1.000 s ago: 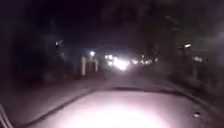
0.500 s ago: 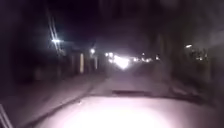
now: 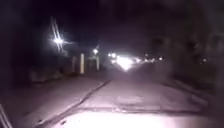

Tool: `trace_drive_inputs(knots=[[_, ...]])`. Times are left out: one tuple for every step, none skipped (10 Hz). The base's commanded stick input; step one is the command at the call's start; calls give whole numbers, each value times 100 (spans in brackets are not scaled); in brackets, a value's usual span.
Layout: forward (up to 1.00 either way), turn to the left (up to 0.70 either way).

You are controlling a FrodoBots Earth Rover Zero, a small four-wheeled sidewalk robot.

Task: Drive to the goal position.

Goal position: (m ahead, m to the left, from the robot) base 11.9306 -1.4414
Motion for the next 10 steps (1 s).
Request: trace_drive_inputs(knots=[[100, 0], [100, 0], [100, 0], [100, -3], [100, -9], [100, -16], [100, -23], [100, -27], [100, -27], [100, -27]])
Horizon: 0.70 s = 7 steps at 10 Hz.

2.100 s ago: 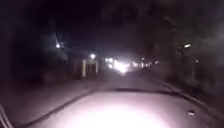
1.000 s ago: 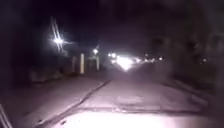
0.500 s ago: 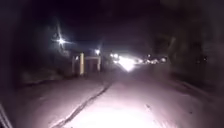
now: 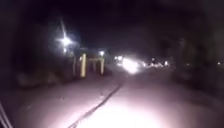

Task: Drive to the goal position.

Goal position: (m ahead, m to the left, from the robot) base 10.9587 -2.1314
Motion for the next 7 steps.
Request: trace_drive_inputs(knots=[[100, -27], [100, -19], [100, -4], [100, 0], [100, 0], [100, 0], [100, 0]])
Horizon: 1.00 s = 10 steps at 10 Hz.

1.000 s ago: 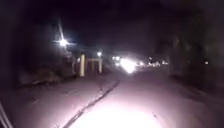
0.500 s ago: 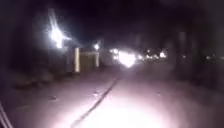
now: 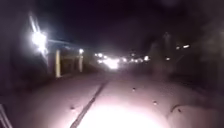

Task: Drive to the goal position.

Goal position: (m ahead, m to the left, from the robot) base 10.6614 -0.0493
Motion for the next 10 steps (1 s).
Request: trace_drive_inputs(knots=[[100, 0], [100, 0], [100, 0], [100, 0], [100, 0], [100, 0], [100, 0], [100, 0], [100, 0], [100, 0]])
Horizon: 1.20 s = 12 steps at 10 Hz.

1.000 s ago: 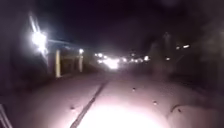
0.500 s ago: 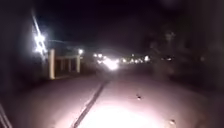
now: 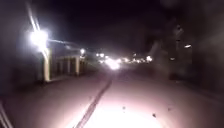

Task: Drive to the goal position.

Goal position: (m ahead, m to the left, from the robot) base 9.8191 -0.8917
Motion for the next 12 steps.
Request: trace_drive_inputs(knots=[[100, 0], [100, 0], [100, 0], [100, 0], [100, 0], [100, -15], [100, -27], [100, -27], [100, -27], [100, -27], [100, -27], [100, -27]])
